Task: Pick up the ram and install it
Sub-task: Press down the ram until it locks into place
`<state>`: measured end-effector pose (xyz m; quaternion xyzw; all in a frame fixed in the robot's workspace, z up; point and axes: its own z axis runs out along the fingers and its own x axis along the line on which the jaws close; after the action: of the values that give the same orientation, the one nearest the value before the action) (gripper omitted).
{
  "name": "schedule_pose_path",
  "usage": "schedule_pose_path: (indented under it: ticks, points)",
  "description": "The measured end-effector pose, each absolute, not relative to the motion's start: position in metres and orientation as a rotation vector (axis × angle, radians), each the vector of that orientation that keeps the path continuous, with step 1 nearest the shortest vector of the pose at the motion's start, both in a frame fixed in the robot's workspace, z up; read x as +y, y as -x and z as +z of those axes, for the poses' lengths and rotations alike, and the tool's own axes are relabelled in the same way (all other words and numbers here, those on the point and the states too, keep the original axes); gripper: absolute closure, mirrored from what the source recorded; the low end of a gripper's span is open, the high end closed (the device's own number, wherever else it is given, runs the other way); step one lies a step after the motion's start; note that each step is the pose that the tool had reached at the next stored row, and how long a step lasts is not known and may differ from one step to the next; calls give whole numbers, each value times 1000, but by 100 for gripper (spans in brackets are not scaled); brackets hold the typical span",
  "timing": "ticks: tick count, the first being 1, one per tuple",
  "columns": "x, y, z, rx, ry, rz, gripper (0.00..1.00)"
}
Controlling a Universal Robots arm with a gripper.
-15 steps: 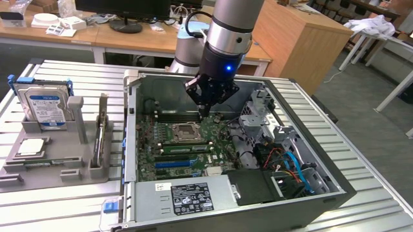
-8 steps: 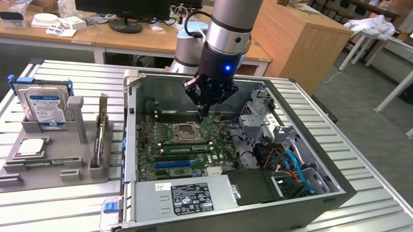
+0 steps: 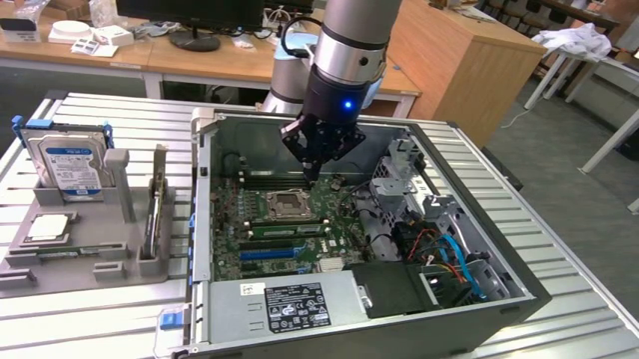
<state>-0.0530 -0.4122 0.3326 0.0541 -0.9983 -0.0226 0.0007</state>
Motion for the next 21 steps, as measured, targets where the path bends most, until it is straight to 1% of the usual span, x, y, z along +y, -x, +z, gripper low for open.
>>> schedule_pose_path:
  ticks: [21]
  points:
    - [-412, 53, 341, -3140, -70, -71, 89]
